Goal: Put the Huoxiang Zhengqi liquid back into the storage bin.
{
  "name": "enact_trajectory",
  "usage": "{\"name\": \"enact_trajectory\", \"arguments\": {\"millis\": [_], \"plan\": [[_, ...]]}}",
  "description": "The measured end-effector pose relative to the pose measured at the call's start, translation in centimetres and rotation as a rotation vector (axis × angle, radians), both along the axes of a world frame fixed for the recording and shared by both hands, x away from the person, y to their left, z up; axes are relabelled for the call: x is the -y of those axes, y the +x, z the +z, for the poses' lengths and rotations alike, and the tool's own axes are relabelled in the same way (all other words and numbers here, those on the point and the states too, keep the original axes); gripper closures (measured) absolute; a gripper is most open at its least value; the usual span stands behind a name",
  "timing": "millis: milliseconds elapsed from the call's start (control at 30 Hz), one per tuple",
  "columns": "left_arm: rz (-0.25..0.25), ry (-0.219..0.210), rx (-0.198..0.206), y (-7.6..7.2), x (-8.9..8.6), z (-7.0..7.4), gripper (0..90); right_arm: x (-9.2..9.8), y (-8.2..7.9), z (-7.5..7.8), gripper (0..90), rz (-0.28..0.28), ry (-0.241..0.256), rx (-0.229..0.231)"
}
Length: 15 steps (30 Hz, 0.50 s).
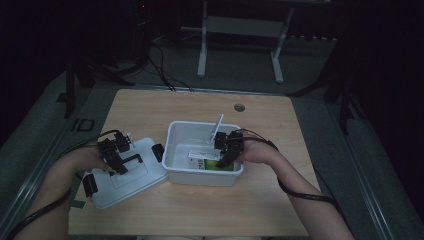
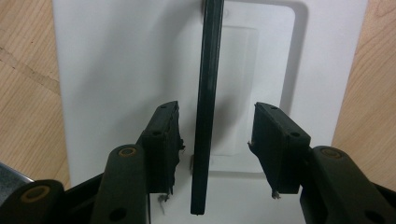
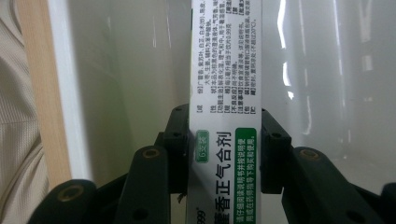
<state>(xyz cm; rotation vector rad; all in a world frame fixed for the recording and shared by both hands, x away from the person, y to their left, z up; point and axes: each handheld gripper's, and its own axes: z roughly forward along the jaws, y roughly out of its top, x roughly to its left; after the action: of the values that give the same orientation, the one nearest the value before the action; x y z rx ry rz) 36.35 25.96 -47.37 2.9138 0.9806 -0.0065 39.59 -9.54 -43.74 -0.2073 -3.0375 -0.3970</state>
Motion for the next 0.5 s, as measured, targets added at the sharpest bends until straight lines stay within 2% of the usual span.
{"name": "enact_trajectory", "arguments": {"millis": [200, 300, 500], "plan": [[0.0, -0.002, 0.0, 0.0, 0.1, -0.1, 51.7, -0.4, -0.1, -0.9, 63.5, 0.006, -0.018, -0.009], [-0.002, -0.001, -0.002, 0.0, 0.1, -0.2, 51.7, -0.5, -0.1, -1.1, 63.4, 0.016, -0.009, -0.024], [-0.004, 0.0, -0.002, 0.0, 0.2, -0.3, 51.7, -0.5, -0.1, -1.3, 62.8, 0.008, -0.011, -0.021]]}}
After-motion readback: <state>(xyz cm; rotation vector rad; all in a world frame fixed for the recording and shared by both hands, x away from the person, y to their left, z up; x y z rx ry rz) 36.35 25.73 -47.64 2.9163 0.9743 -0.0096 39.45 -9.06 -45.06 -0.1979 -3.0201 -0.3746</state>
